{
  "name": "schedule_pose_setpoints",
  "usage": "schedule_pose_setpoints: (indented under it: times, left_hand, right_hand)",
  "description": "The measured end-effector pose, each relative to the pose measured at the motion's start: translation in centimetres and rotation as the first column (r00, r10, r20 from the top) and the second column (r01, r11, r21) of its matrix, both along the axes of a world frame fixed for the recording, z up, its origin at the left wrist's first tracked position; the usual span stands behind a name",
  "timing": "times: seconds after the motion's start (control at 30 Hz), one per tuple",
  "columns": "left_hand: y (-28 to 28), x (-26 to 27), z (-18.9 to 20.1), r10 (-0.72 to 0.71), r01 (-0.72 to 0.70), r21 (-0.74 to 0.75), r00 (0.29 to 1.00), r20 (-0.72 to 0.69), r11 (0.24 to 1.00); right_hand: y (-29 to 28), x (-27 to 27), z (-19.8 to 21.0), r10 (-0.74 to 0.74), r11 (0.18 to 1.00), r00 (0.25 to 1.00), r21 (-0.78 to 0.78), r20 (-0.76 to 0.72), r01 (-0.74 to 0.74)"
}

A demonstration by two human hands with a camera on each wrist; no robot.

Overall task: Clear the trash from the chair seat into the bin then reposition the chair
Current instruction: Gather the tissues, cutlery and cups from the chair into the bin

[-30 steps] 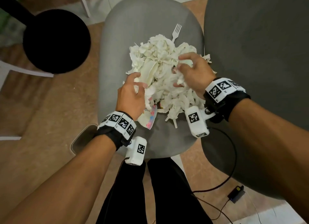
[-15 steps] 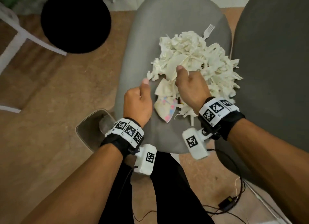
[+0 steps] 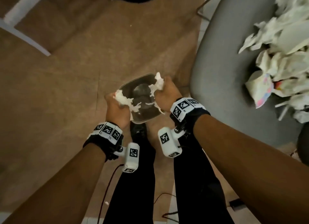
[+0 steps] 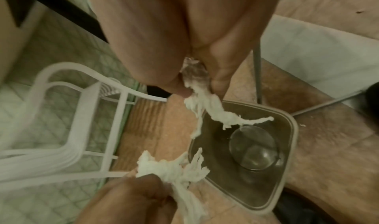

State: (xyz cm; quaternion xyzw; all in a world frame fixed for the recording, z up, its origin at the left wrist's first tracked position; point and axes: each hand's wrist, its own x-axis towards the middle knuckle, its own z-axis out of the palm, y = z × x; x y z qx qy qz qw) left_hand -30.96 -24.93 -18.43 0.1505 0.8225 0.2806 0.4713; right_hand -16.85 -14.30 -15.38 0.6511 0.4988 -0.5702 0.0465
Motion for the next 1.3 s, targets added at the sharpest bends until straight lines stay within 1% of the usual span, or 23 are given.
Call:
schedule_pose_setpoints:
  times: [0.07, 0.13, 0.2, 0.27, 0.3, 0.33, 0.37, 0.43, 0.53, 0.63, 0.7, 0.77, 0.83, 0.87, 0.93, 0.97, 1.03, 1.1, 1.13, 1.17, 1.2, 1.27, 1.3]
  left_hand:
    - [-0.6, -0.6, -2.2, 0.006, -0.006, 0.019, 1.0, 0.016, 1.0]
    - [-1.0, -0.7, -4.0, -0.002, -0.002, 0.05, 0.997, 0.082, 0.999]
    - [-1.3, -0.6, -5.3, -0.014, 0.01, 0.022, 0.985, 0.17, 1.0]
    - [-1.6, -0.4, -5.7, 0.079, -0.076, -0.023, 0.948, 0.309, 0.997]
    - [-1.8, -0.5, -5.7, 0.113, -0.105, -0.042, 0.934, 0.338, 0.994]
    - [-2.0, -0.6, -5.4, 0.115, -0.105, -0.049, 0.936, 0.334, 0.993]
    - [-2.1, -0.8, -5.0, 0.079, -0.067, -0.052, 0.951, 0.298, 0.996]
    - [-2.1, -1.3, -3.8, 0.002, 0.007, -0.041, 0.976, 0.218, 0.999]
    - [-0.5, -1.5, -0.9, -0.091, 0.093, -0.006, 0.983, 0.16, 0.996]
    - [3.2, -0.1, 3.0, -0.212, 0.21, 0.033, 0.975, 0.064, 0.977]
    - [6.1, 1.6, 5.2, -0.302, 0.301, 0.056, 0.953, 0.007, 0.952]
    - [9.5, 4.3, 7.2, -0.431, 0.434, 0.078, 0.901, -0.049, 0.898]
    - [13.0, 8.2, 9.1, -0.546, 0.558, 0.14, 0.829, -0.12, 0.818]
    - [14.6, 10.4, 9.7, -0.582, 0.598, 0.178, 0.801, -0.141, 0.781]
    - [17.2, 15.0, 10.3, -0.646, 0.66, 0.219, 0.75, -0.139, 0.719]
    - [18.1, 17.4, 10.4, -0.685, 0.695, 0.224, 0.717, -0.132, 0.684]
    - [18.8, 22.0, 10.6, -0.77, 0.776, 0.192, 0.626, -0.123, 0.601]
    - [18.3, 26.1, 10.7, -0.85, 0.861, 0.091, 0.509, -0.137, 0.501]
    - [17.9, 27.6, 10.5, -0.868, 0.88, 0.036, 0.474, -0.148, 0.474]
    - [17.5, 28.9, 10.1, -0.866, 0.878, 0.006, 0.474, -0.16, 0.479]
    - [17.1, 29.8, 9.7, -0.848, 0.86, 0.003, 0.504, -0.167, 0.51]
    - [16.9, 30.7, 9.1, -0.787, 0.797, 0.035, 0.602, -0.138, 0.603]
    - [17.0, 30.9, 9.1, -0.764, 0.772, 0.039, 0.635, -0.113, 0.635]
  right_hand:
    - [-0.6, -0.5, -2.9, -0.015, 1.0, 1.0, -0.021, 0.008, 0.015]
    - [-1.3, -0.8, -5.1, 0.024, 0.998, 0.999, -0.063, 0.028, -0.022]
    - [-2.0, -0.8, -6.5, 0.064, 0.996, 0.997, -0.065, 0.05, -0.061]
    - [-2.5, -0.4, -7.1, 0.062, 0.997, 0.996, -0.039, 0.066, -0.06]
    - [-2.7, -0.1, -7.0, 0.057, 0.998, 0.996, -0.038, 0.062, -0.055]
    - [-2.9, 0.3, -7.2, 0.048, 0.998, 0.997, -0.04, 0.053, -0.046]
    - [-3.0, 0.6, -6.9, 0.037, 0.998, 0.998, -0.051, 0.045, -0.034]
    - [-2.8, 1.1, -5.2, 0.026, 0.998, 1.0, -0.065, 0.015, -0.025]
    - [-1.7, 2.0, -1.7, 0.121, 0.993, 0.991, 0.006, -0.05, -0.12]
    - [0.9, 4.1, 3.1, 0.167, 0.986, 0.977, 0.046, -0.129, -0.162]
    - [3.0, 6.2, 6.3, 0.174, 0.983, 0.971, 0.089, -0.164, -0.162]
    - [5.4, 9.4, 9.4, 0.152, 0.978, 0.974, 0.168, -0.167, -0.124]
    - [7.7, 13.5, 11.8, 0.112, 0.966, 0.983, 0.246, -0.146, -0.073]
    - [8.8, 15.7, 12.7, 0.072, 0.962, 0.987, 0.27, -0.143, -0.031]
    - [10.5, 20.5, 13.8, -0.023, 0.951, 0.991, 0.302, -0.135, 0.063]
    - [11.0, 22.9, 14.2, -0.05, 0.947, 0.992, 0.309, -0.112, 0.083]
    - [11.6, 27.2, 14.4, -0.072, 0.953, 0.995, 0.289, -0.066, 0.088]
    - [11.6, 30.8, 13.9, -0.067, 0.953, 0.998, 0.295, -0.017, 0.069]
    - [11.5, 32.1, 13.7, -0.063, 0.95, 0.998, 0.307, 0.01, 0.057]
    - [11.2, 33.2, 13.4, -0.065, 0.947, 0.997, 0.317, 0.03, 0.053]
    - [11.0, 34.1, 13.2, -0.071, 0.942, 0.997, 0.33, 0.032, 0.057]
    - [10.8, 35.3, 12.9, -0.078, 0.929, 0.997, 0.363, 0.024, 0.064]
    - [10.7, 35.7, 12.9, -0.069, 0.922, 0.997, 0.384, 0.027, 0.053]
